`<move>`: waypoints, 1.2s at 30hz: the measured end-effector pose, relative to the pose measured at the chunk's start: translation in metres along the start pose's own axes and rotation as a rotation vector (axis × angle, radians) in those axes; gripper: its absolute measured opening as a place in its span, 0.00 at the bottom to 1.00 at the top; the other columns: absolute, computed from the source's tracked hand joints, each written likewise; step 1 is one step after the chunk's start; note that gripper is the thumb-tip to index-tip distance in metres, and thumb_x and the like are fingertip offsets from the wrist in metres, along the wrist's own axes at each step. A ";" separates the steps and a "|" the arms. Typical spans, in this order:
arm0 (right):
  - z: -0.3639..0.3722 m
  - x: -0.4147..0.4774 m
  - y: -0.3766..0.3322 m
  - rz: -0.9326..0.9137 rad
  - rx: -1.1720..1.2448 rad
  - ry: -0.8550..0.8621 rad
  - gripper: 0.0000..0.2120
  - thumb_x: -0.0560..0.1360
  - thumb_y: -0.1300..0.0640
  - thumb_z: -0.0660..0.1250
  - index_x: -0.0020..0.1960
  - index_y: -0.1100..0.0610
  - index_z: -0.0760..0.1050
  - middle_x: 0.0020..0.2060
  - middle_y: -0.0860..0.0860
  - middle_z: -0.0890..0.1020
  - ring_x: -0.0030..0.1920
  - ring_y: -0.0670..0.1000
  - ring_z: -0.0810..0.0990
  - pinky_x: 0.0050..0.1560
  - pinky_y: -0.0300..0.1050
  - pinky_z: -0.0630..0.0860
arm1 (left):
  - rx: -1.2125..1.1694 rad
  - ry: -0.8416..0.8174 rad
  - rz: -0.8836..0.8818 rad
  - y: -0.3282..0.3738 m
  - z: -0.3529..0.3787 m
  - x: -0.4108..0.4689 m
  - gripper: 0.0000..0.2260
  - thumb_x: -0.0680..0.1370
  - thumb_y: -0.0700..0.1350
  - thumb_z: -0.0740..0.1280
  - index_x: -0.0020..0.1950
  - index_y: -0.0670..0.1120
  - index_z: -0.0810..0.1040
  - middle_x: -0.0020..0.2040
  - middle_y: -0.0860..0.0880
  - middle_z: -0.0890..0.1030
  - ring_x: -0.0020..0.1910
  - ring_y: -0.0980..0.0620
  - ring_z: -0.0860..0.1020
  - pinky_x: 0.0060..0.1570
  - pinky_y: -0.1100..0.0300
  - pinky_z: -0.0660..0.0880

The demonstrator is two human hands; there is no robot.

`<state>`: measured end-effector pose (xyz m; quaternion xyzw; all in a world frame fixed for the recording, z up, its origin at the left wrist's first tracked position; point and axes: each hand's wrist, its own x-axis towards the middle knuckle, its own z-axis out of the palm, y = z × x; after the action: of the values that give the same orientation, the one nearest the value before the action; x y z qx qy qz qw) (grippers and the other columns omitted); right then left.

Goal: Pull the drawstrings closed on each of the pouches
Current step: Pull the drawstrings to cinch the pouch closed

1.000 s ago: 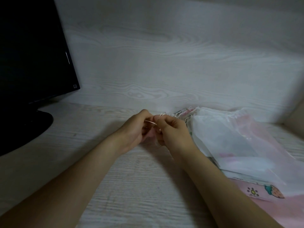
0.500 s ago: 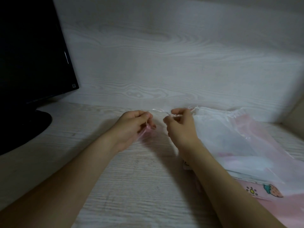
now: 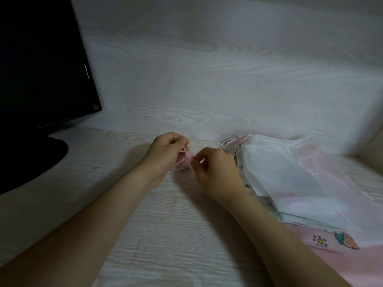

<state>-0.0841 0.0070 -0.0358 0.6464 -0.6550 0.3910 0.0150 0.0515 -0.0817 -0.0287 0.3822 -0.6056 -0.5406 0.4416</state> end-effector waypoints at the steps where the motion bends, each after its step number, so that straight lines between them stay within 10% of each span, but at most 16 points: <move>1: -0.001 0.000 -0.002 -0.004 -0.017 0.005 0.04 0.76 0.55 0.69 0.43 0.51 0.82 0.31 0.48 0.82 0.33 0.52 0.80 0.42 0.52 0.79 | 0.020 0.010 0.015 0.000 0.000 0.000 0.09 0.87 0.44 0.64 0.52 0.44 0.83 0.45 0.45 0.85 0.47 0.47 0.83 0.53 0.51 0.81; 6: -0.010 0.000 -0.006 0.095 -0.125 0.023 0.07 0.77 0.48 0.65 0.46 0.48 0.81 0.36 0.44 0.81 0.50 0.50 0.75 0.56 0.52 0.66 | 0.051 0.069 0.073 0.001 0.008 -0.004 0.08 0.88 0.44 0.61 0.56 0.40 0.77 0.40 0.45 0.82 0.32 0.54 0.79 0.32 0.62 0.76; 14: -0.016 0.009 0.007 0.073 0.026 0.158 0.04 0.83 0.55 0.64 0.51 0.55 0.74 0.34 0.50 0.80 0.37 0.55 0.80 0.39 0.53 0.75 | -0.003 0.172 0.097 -0.001 0.002 -0.003 0.05 0.88 0.44 0.59 0.55 0.44 0.73 0.41 0.46 0.77 0.35 0.51 0.74 0.26 0.59 0.76; 17: -0.019 0.008 0.001 0.310 0.462 0.186 0.06 0.85 0.56 0.61 0.52 0.57 0.73 0.38 0.56 0.83 0.36 0.56 0.85 0.41 0.53 0.81 | -0.022 0.171 0.112 -0.002 0.002 -0.002 0.06 0.88 0.45 0.61 0.53 0.46 0.74 0.40 0.46 0.77 0.36 0.50 0.75 0.33 0.46 0.78; 22: -0.025 0.006 -0.022 0.556 1.358 0.098 0.07 0.88 0.57 0.55 0.58 0.60 0.69 0.51 0.61 0.87 0.34 0.55 0.83 0.28 0.45 0.77 | 0.074 0.171 0.204 -0.004 0.009 -0.006 0.07 0.88 0.44 0.61 0.51 0.49 0.75 0.36 0.51 0.78 0.36 0.57 0.77 0.41 0.59 0.75; 28: -0.021 0.008 -0.022 0.609 1.032 -0.091 0.07 0.86 0.55 0.59 0.50 0.54 0.69 0.28 0.48 0.69 0.24 0.47 0.66 0.27 0.41 0.65 | 0.077 0.075 0.216 0.001 0.015 -0.012 0.06 0.87 0.41 0.60 0.56 0.42 0.76 0.38 0.46 0.79 0.36 0.55 0.77 0.38 0.63 0.76; 36: -0.017 0.000 -0.017 0.329 0.515 -0.121 0.13 0.79 0.53 0.72 0.40 0.61 0.83 0.25 0.49 0.80 0.26 0.45 0.74 0.33 0.51 0.76 | 0.039 -0.021 0.102 -0.002 0.013 -0.009 0.09 0.87 0.42 0.62 0.51 0.42 0.79 0.38 0.50 0.80 0.41 0.50 0.78 0.47 0.48 0.78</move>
<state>-0.0774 0.0186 -0.0160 0.5366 -0.6298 0.5021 -0.2517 0.0422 -0.0699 -0.0316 0.3536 -0.6392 -0.5097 0.4546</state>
